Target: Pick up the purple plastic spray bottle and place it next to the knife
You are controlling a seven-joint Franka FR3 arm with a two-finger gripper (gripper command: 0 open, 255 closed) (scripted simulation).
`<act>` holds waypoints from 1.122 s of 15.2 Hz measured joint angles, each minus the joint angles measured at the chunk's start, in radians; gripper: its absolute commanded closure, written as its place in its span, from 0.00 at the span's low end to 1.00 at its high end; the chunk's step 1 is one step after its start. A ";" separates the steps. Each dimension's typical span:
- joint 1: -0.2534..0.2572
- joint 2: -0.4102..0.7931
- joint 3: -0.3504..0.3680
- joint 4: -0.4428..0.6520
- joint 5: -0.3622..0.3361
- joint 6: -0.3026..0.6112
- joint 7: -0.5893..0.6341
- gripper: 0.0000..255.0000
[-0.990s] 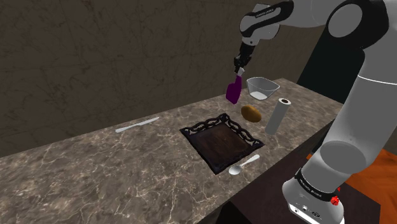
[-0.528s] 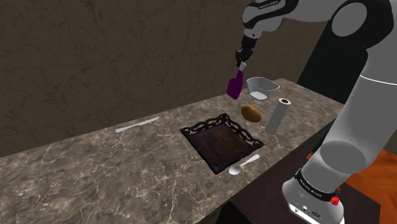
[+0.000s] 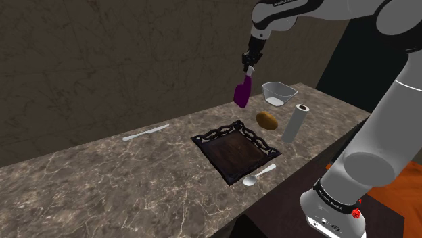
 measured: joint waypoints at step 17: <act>0.197 -0.092 0.203 -0.120 -0.082 0.034 0.430 1.00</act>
